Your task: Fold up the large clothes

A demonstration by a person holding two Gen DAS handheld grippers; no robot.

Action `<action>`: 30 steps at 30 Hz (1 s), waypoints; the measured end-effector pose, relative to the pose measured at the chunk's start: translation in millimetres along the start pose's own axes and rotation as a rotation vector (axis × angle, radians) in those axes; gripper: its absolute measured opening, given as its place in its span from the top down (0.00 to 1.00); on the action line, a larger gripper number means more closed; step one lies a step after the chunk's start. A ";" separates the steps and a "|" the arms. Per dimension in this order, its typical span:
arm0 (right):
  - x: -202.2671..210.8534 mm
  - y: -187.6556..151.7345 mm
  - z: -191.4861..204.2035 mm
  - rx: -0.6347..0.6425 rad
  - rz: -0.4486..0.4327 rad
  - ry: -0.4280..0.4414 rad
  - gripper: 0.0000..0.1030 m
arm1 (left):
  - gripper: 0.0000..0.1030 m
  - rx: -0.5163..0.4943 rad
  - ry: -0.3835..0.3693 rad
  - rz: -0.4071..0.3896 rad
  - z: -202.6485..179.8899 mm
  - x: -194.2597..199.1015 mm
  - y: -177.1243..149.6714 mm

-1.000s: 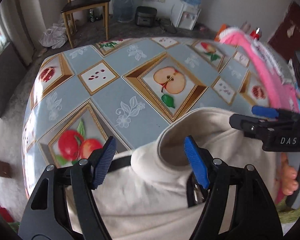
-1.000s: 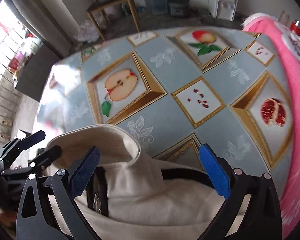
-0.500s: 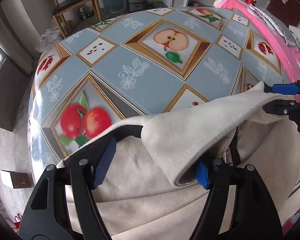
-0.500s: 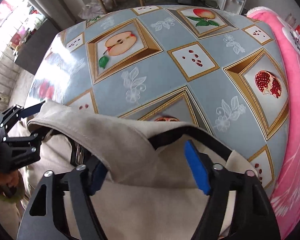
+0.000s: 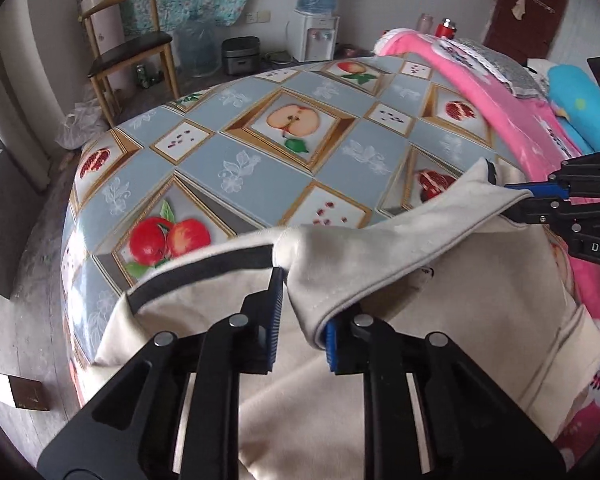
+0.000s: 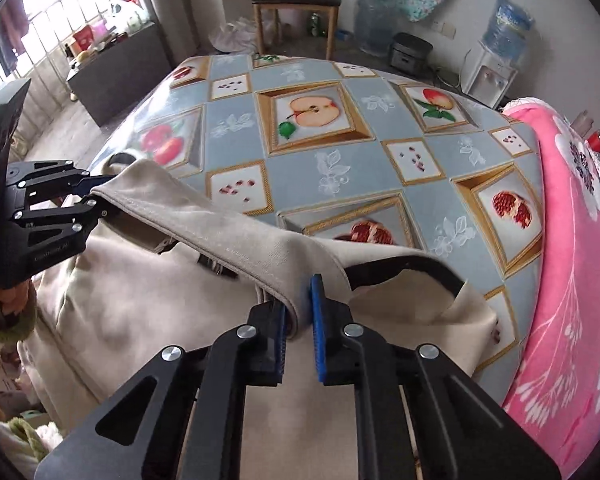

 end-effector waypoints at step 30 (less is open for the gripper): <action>-37.2 -63.6 16.1 0.069 0.032 0.010 0.88 | 0.83 0.296 -0.406 -0.068 -7.3 27.0 17.8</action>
Point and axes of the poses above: each gripper's, at about its wrist camera, not at the fingertips, and x roughly against the way its jaws point, z to its left, y to its top, the point moved 5 cm from there along -x, roughly the way its jaws point, and after that the axes turned 3 degrees about -z, right-handed, at the moved point
